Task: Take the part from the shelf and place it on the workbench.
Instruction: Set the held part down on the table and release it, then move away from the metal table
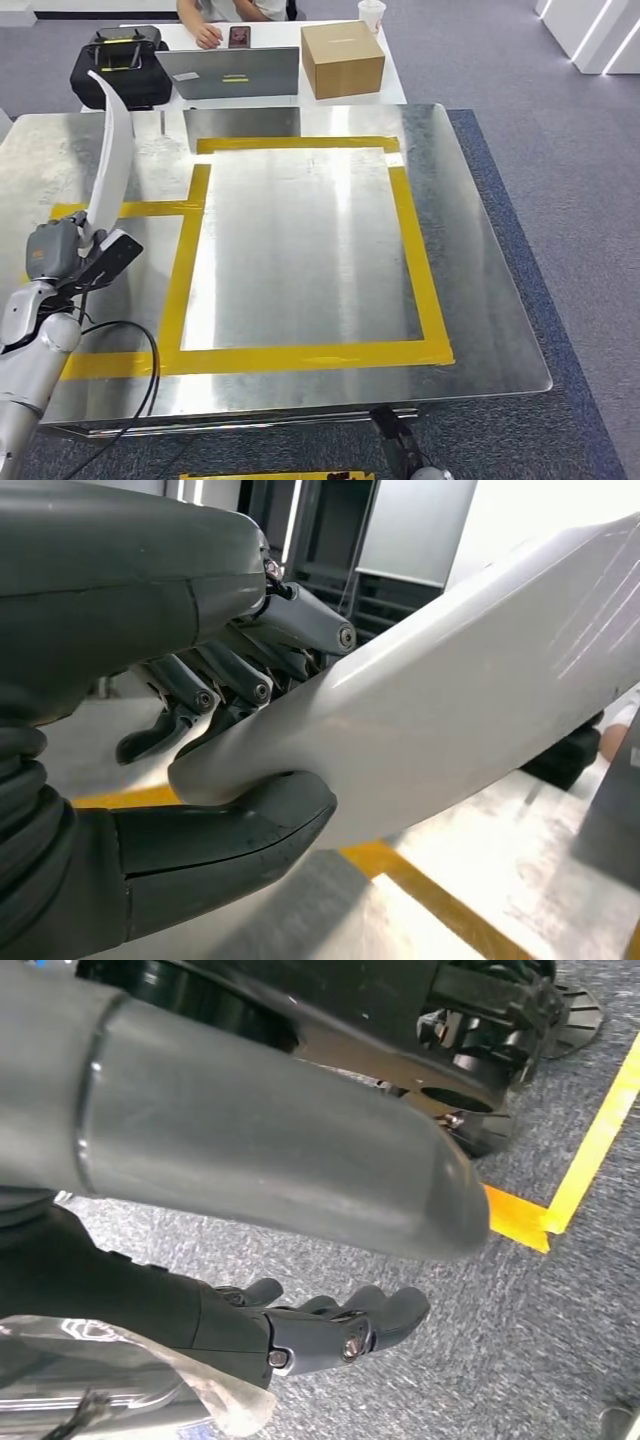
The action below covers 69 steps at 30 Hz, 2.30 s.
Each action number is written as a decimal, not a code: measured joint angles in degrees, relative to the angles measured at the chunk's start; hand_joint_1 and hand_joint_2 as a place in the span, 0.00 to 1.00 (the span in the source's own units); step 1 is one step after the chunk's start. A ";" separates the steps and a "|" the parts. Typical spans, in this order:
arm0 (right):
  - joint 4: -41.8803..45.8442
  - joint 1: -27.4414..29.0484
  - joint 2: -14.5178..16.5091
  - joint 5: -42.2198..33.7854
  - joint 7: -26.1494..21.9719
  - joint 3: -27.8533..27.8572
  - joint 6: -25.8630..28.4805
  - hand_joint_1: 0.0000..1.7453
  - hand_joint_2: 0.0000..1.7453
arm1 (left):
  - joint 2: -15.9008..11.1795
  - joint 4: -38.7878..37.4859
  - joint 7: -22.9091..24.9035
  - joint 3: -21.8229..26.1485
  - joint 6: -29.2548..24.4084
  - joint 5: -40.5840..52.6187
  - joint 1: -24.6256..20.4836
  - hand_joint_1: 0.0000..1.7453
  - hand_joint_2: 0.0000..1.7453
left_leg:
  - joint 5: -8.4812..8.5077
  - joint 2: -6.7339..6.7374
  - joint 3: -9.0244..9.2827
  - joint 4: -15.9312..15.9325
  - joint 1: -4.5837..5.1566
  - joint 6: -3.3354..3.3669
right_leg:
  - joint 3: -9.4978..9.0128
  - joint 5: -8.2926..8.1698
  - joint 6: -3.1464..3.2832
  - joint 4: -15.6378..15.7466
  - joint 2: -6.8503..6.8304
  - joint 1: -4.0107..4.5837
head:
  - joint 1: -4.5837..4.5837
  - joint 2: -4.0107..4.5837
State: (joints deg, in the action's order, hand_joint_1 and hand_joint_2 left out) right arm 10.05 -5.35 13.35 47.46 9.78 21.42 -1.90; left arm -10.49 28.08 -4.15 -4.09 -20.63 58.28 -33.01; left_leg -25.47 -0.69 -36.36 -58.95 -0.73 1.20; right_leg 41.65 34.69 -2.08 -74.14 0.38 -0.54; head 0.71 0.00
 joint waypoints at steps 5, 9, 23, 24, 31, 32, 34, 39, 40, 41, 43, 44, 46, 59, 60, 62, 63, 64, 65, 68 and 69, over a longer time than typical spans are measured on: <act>-0.02 0.75 0.00 -0.43 -1.77 0.01 0.92 0.00 0.00 | 1.79 0.01 0.22 -0.07 -1.91 0.29 1.45 0.00 0.50 | -0.15 -0.15 0.20 -0.11 0.36 -0.61 | -6.86 -6.87 0.78 14.92 0.09 0.18 | 0.01 0.00; -0.04 1.40 0.00 -0.64 -1.94 0.14 0.96 0.00 0.00 | 2.57 0.10 -1.02 0.12 -4.44 -0.86 2.52 0.00 0.00 | -0.72 -0.05 -0.22 -0.89 0.24 -1.72 | -7.25 -7.09 1.69 15.62 0.17 0.10 | -0.05 0.00; -0.06 2.18 0.08 -0.96 -2.92 0.62 2.21 0.00 0.00 | 7.65 13.48 -16.58 3.68 -9.20 -14.56 8.37 0.00 0.00 | -0.69 0.09 1.78 0.30 0.64 -0.79 | -7.26 -7.32 0.99 15.55 0.13 0.07 | -0.16 0.00; -0.07 2.28 0.11 -1.11 -2.97 0.82 2.38 0.00 0.00 | 8.46 16.86 -17.34 3.64 -8.44 -16.95 9.81 0.00 0.00 | -0.48 0.17 1.82 0.55 0.52 -0.45 | -7.02 -6.64 0.70 15.12 0.13 0.04 | -0.11 0.00; -0.07 2.62 0.15 -2.99 -3.61 3.04 4.06 0.00 0.00 | 14.91 48.08 -23.26 -1.14 -2.22 -41.43 24.97 0.00 0.00 | 0.51 0.72 0.83 0.85 0.33 0.62 | -4.10 1.54 -0.59 1.74 -0.11 -0.22 | 0.28 0.00; -0.07 2.65 0.15 -3.23 -3.72 3.42 4.20 0.00 0.00 | 15.45 52.10 -24.04 -2.35 -2.00 -43.75 27.10 0.00 0.00 | 0.62 0.72 0.67 0.75 0.30 0.52 | -6.54 -0.09 -0.61 5.23 -0.15 -0.25 | 0.28 0.00; -0.07 2.55 0.22 -3.66 -3.90 4.09 4.46 0.00 0.00 | 16.24 58.94 -25.35 -4.50 -1.83 -46.97 30.64 0.00 0.00 | 0.89 0.61 0.38 0.49 0.38 0.14 | -11.85 -2.33 -0.54 13.45 -0.04 -0.28 | 0.30 0.00; -0.10 2.64 0.47 -3.90 -4.11 5.27 4.78 0.00 0.00 | 17.21 68.86 -26.79 -7.37 -1.74 -50.13 36.49 0.00 0.00 | 1.39 0.43 -0.19 0.12 0.49 -1.44 | -13.04 -3.56 0.82 17.22 0.15 -0.19 | 0.24 0.00; -0.10 2.67 0.52 -3.90 -4.11 5.45 4.82 0.00 0.00 | 17.24 69.91 -26.86 -7.56 -1.73 -50.34 37.08 0.00 0.00 | 0.00 0.42 -0.59 -0.85 0.42 -1.74 | -12.80 -3.98 1.34 17.28 -0.01 -0.24 | 0.16 0.00; -0.11 2.67 0.57 -3.90 -4.12 5.61 4.84 0.00 0.00 | 17.25 70.76 -26.91 -7.69 -1.72 -50.48 37.52 0.00 0.00 | -2.44 0.42 -1.33 -3.12 0.36 -2.01 | -12.38 -4.51 1.81 17.33 -0.21 -0.29 | 0.08 0.00; -0.11 2.68 0.58 -3.90 -4.12 5.82 4.85 0.00 0.00 | 17.25 71.92 -26.93 -7.95 -1.70 -50.59 38.10 0.00 0.00 | -8.02 0.43 -3.10 -10.41 0.33 -2.40 | -11.37 -5.51 2.26 17.23 -0.53 -0.14 | -0.02 0.00; -0.11 2.69 0.58 -3.91 -4.12 5.92 4.85 0.00 0.00 | 17.26 72.31 -26.96 -8.04 -1.69 -50.72 38.38 0.00 0.00 | -9.71 0.43 -3.65 -13.85 0.33 -2.46 | -10.70 -6.01 2.32 17.15 -0.68 -0.04 | -0.02 0.00; -0.11 2.69 0.60 -4.03 -4.12 6.07 4.86 0.00 0.00 | 17.34 72.92 -27.16 -8.11 -1.69 -51.23 38.90 0.00 0.00 | -9.32 0.43 -2.34 -15.47 0.37 -2.20 | -9.39 -6.84 2.38 16.94 -0.86 0.21 | -0.02 0.00; -0.15 2.69 1.01 -4.25 -4.28 6.96 4.86 0.00 0.00 | 18.93 74.48 -29.77 -7.86 -2.99 -53.76 41.87 0.00 0.00 | -1.27 0.82 5.57 3.59 1.01 1.56 | -3.07 1.32 -0.54 4.11 -0.46 0.20 | 0.43 0.00; -0.15 2.69 1.01 -4.25 -4.28 6.97 4.87 0.00 0.00 | 18.96 74.48 -29.77 -7.83 -3.03 -53.80 41.96 0.00 0.00 | -0.67 0.83 4.71 3.49 1.01 1.51 | -2.96 1.69 -0.69 1.57 -0.46 0.13 | 0.43 0.00; -0.15 2.68 1.01 -4.24 -4.29 7.01 4.87 0.00 0.00 | 19.01 74.48 -29.77 -7.79 -3.09 -53.94 42.06 0.00 0.00 | 0.45 0.85 2.88 3.04 0.95 1.25 | -5.46 -1.15 -0.94 1.98 -0.46 -0.06 | 0.42 0.00; -0.15 2.64 1.01 -4.22 -4.29 7.04 4.87 0.00 0.00 | 19.04 74.48 -29.77 -7.75 -3.12 -53.99 42.08 0.00 0.00 | 0.89 0.85 2.05 2.65 0.91 1.04 | -8.15 -2.84 -1.00 5.11 -0.46 -0.16 | 0.43 0.00; -0.14 2.53 1.01 -4.20 -4.32 7.07 4.87 0.00 0.00 | 19.06 74.50 -29.77 -7.72 -3.14 -54.02 42.11 0.00 0.00 | 1.27 0.84 1.26 2.15 0.96 0.79 | -11.48 -3.54 -1.03 9.47 -0.46 -0.23 | 0.48 0.00; -0.14 2.41 1.02 -4.16 -4.43 7.09 4.87 0.00 0.00 | 19.08 74.53 -29.77 -7.67 -3.16 -54.04 42.12 0.00 0.00 | 1.61 0.83 0.68 1.64 1.02 0.51 | -14.52 -3.25 -0.85 13.83 -0.41 -0.23 | 0.50 0.00; -0.14 2.38 1.02 -4.03 -4.84 7.13 4.89 0.00 0.00 | 19.12 74.56 -29.80 -7.55 -3.41 -54.07 42.23 0.00 0.00 | 2.93 0.83 -0.04 1.02 1.09 -0.41 | -17.13 -1.84 0.19 19.06 -0.29 0.03 | 0.59 0.00; -0.15 2.48 1.03 -3.98 -4.93 7.15 4.89 0.00 0.00 | 19.13 74.53 -29.77 -7.44 -3.56 -54.07 42.34 0.00 0.00 | 3.03 0.82 -0.21 0.97 0.99 -0.74 | -16.49 -2.23 0.64 18.89 -0.41 0.02 | 0.62 0.00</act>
State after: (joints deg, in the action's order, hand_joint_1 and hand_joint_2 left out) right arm 9.91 -2.87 14.38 43.48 4.85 28.57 2.99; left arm 8.64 102.61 -33.92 -11.53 -24.19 4.21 9.32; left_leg -22.44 0.14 -36.57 -57.98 0.26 0.46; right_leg 25.15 32.46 -1.44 -55.26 -0.03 -0.52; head 1.32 0.00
